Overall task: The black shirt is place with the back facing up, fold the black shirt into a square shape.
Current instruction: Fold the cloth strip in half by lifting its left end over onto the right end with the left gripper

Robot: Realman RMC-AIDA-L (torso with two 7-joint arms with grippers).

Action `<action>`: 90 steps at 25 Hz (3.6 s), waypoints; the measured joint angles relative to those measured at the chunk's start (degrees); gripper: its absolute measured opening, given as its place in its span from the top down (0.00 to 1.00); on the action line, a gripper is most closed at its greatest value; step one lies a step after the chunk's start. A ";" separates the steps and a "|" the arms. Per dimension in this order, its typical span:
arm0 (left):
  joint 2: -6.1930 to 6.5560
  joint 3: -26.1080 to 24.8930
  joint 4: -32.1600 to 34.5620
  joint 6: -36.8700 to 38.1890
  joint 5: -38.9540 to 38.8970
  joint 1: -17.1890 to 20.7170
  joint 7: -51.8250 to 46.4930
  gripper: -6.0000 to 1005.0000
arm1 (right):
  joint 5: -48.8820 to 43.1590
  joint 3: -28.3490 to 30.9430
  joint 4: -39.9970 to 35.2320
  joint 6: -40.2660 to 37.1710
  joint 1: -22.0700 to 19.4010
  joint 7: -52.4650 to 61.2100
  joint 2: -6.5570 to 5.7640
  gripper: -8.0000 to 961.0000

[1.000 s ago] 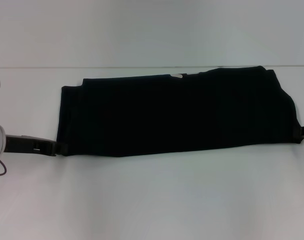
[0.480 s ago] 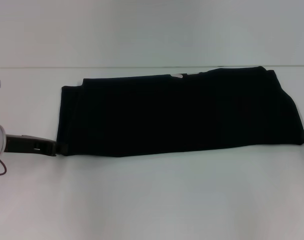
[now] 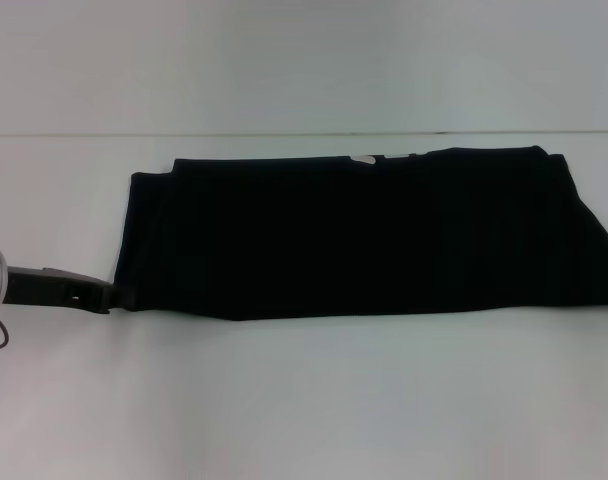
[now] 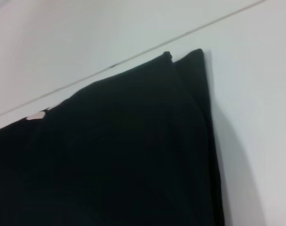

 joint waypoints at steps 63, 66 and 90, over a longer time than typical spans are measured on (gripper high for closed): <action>2.57 -12.68 -5.33 17.85 1.40 -1.54 -18.05 0.12 | 10.39 6.71 -2.17 -21.43 3.46 -21.26 -2.30 0.06; 2.57 -12.44 -5.58 17.33 1.41 -1.55 -19.43 0.12 | 10.43 5.64 -2.30 -25.04 3.94 -24.43 -2.46 0.06; 3.59 -9.56 -12.31 6.36 5.45 -4.41 -28.03 0.12 | 11.65 5.08 -1.87 -30.53 5.00 -29.62 -2.06 0.06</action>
